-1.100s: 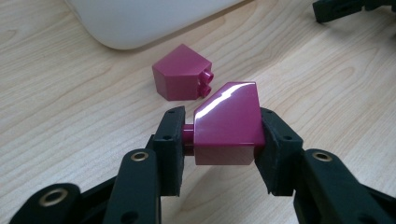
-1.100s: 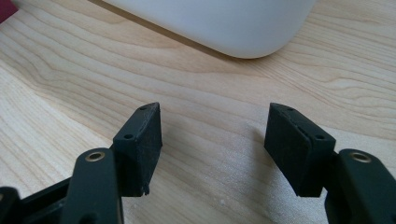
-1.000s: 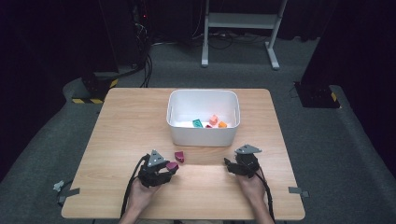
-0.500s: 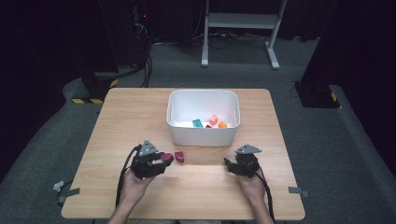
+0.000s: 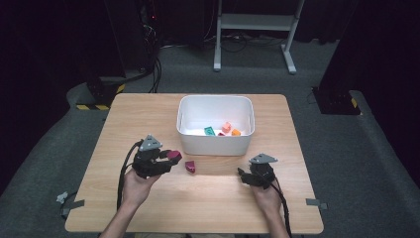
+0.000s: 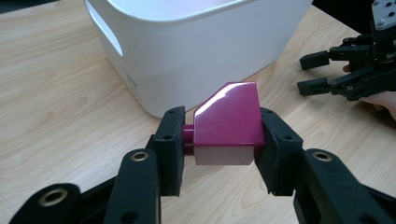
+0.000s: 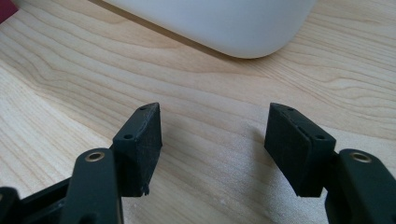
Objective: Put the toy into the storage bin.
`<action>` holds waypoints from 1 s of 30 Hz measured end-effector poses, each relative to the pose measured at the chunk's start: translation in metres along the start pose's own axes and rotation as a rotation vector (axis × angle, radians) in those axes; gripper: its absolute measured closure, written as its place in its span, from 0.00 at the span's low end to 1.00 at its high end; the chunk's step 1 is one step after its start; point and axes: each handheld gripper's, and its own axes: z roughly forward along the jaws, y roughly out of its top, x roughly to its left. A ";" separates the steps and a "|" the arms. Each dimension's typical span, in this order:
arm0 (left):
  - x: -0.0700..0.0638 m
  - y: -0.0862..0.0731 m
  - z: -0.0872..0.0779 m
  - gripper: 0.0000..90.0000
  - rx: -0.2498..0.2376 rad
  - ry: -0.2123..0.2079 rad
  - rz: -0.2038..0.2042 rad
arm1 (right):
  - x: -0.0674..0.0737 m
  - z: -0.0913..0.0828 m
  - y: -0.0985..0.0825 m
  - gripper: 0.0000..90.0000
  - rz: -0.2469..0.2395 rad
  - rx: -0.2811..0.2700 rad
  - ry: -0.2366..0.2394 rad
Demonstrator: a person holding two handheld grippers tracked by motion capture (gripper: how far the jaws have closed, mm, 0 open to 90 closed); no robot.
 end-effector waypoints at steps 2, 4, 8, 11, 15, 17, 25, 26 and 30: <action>0.003 0.003 0.000 0.63 0.000 -0.002 -0.003 | 0.000 0.000 0.000 0.40 0.000 0.001 0.000; 0.007 0.006 0.000 0.63 -0.007 -0.009 -0.019 | 0.000 0.000 0.000 0.40 0.000 0.000 0.000; 0.013 0.017 0.000 0.63 -0.015 -0.009 -0.023 | 0.000 0.000 0.000 0.40 0.001 0.001 0.000; 0.017 0.027 -0.001 0.63 -0.020 -0.010 -0.018 | 0.000 0.000 0.000 0.40 0.001 0.001 0.000; 0.019 0.039 -0.001 0.63 -0.033 -0.013 -0.022 | 0.000 0.000 0.000 0.40 -0.001 0.000 0.000; 0.021 0.046 -0.001 0.63 -0.038 -0.014 -0.020 | 0.000 0.000 0.000 0.40 -0.001 0.000 0.000; 0.026 0.064 0.008 0.63 -0.061 -0.045 -0.040 | 0.000 0.000 0.000 0.40 0.001 0.002 0.000; 0.026 0.066 0.010 0.63 -0.061 -0.047 -0.040 | 0.000 0.000 0.000 0.40 0.001 0.001 0.000; 0.026 0.073 0.018 0.63 -0.055 -0.048 -0.041 | 0.000 0.000 0.000 0.40 0.000 0.000 0.000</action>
